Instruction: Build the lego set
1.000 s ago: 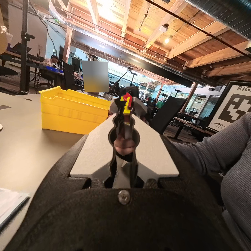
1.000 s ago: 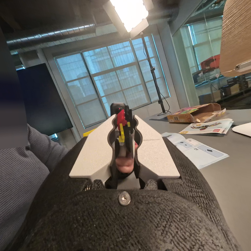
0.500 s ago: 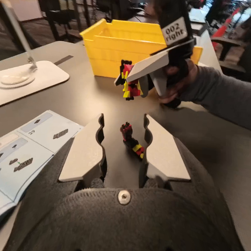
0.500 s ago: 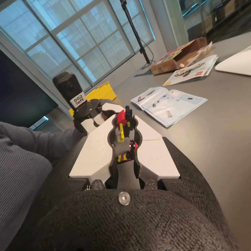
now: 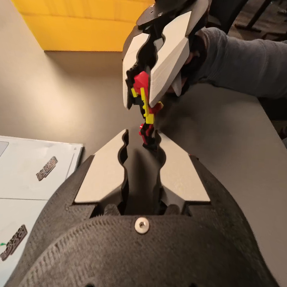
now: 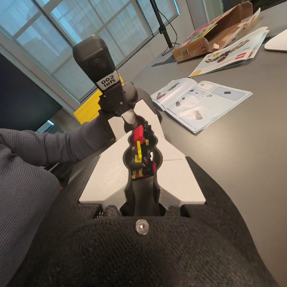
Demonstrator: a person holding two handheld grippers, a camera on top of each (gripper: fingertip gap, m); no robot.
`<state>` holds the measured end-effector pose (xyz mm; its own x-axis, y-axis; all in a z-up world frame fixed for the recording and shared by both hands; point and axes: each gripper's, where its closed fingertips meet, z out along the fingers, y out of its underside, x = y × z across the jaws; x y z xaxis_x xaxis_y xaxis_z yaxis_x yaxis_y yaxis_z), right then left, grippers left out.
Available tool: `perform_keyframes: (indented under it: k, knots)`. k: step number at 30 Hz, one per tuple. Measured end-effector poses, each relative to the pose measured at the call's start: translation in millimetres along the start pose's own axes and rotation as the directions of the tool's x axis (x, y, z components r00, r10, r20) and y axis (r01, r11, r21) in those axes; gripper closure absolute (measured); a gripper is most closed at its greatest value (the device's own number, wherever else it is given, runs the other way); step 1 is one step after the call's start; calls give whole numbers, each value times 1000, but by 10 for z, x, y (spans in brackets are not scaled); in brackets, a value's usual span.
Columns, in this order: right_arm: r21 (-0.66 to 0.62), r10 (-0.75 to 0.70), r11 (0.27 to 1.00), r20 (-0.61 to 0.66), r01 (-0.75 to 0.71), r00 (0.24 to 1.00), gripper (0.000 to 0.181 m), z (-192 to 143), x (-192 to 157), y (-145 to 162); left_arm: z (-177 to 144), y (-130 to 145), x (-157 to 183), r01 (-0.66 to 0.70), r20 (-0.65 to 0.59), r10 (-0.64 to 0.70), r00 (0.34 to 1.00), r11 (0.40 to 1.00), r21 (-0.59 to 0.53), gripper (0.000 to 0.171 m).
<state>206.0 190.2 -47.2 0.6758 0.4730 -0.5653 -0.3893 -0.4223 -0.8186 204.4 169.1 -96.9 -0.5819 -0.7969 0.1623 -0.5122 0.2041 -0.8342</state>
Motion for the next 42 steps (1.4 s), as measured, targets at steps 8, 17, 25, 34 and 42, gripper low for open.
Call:
perform_keyframes:
  k: [8, 17, 25, 34, 42]
  knots:
    - [7, 16, 1000, -21, -16, 1000, 162, -1, 39, -7, 101, 85, 87, -67, -97, 59, 994, 994, -86, 154]
    - [19, -74, 997, -5, 74, 997, 162, -46, -33, -27, 58, 19, 134, -42, -160, 35, 987, 998, -42, 159]
    - [-38, -81, 996, 34, 83, 996, 162, 12, -72, 57, 44, -1, 225, 15, -248, -24, 968, 999, -38, 159]
    - [-20, -63, 998, 62, 64, 996, 162, -8, -98, 31, 35, -3, 214, 45, -261, -54, 964, 998, -38, 159]
    - [-26, -90, 995, 62, 91, 994, 162, -6, -108, 42, 24, -8, 221, 57, -278, -65, 958, 998, -36, 160]
